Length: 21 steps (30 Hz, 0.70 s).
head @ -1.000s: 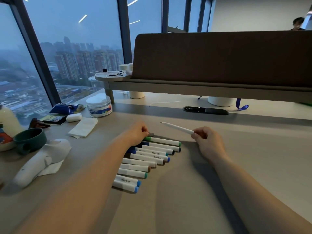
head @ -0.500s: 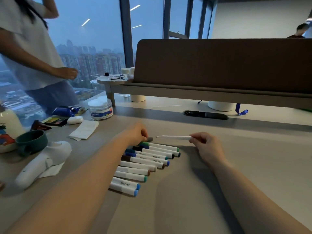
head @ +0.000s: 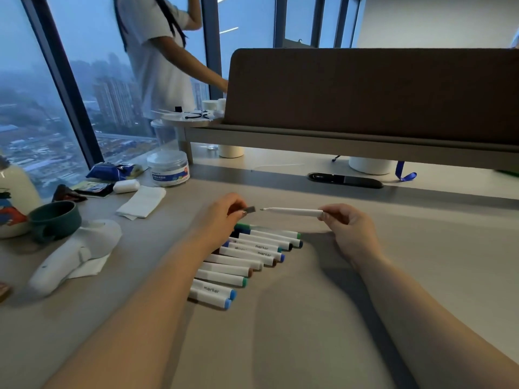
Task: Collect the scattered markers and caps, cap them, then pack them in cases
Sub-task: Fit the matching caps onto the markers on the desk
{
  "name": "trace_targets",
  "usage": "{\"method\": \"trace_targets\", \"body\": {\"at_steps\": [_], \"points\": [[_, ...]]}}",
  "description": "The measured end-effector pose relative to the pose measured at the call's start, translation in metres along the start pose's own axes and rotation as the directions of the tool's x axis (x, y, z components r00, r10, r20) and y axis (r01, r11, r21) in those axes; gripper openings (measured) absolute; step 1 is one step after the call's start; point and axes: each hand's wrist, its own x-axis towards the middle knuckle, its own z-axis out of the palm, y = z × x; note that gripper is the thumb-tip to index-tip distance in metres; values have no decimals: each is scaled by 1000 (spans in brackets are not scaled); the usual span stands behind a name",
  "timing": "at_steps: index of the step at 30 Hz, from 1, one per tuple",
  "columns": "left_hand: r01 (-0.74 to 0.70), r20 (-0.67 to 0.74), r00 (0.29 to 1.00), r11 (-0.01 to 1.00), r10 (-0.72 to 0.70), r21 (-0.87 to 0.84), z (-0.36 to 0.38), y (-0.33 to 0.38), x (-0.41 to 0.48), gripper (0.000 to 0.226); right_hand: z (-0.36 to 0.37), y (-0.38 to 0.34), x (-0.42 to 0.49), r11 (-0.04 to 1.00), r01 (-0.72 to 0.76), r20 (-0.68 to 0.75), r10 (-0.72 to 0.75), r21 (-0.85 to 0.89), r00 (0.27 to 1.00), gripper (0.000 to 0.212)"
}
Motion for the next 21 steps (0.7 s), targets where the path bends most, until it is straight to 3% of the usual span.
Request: {"method": "trace_targets", "body": {"at_steps": [21], "points": [[-54,-7,999,997,54,-46,-3,6,-3,14,0,-1,-1,997,-1,15,-1,80,1000,12]]}}
